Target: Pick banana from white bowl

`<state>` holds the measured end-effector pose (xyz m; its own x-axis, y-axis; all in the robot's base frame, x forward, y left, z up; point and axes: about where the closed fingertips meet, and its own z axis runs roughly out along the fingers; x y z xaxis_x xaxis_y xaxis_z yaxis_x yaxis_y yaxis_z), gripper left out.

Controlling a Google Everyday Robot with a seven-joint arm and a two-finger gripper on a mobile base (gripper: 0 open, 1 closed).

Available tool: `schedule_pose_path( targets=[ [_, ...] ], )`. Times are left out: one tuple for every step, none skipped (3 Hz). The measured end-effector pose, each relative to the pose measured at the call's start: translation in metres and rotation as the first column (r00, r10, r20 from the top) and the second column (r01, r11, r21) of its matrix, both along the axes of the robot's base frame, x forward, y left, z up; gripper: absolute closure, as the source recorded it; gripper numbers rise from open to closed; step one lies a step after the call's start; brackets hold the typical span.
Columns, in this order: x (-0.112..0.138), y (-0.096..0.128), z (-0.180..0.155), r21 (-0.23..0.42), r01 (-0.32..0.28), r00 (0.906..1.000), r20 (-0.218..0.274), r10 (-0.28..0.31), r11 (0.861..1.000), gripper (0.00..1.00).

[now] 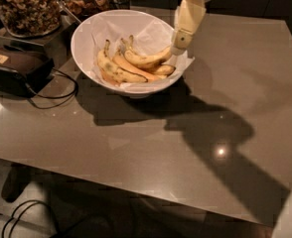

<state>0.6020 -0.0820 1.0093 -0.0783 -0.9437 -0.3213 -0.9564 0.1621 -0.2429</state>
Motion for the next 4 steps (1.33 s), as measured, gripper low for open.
schedule_pose_path(
  targets=[
    [0.012,0.005,-0.007,0.016,0.008,0.9996,-0.027,-0.008,1.0,0.06],
    [0.022,0.007,-0.012,0.019,0.016,0.9993,-0.035,-0.016,1.0,0.21],
    [0.031,0.012,-0.015,-0.019,0.019,0.9996,-0.02,-0.02,1.0,0.21],
    [0.036,0.021,-0.02,-0.066,0.005,1.0,-0.008,-0.005,0.998,0.23]
  ],
)
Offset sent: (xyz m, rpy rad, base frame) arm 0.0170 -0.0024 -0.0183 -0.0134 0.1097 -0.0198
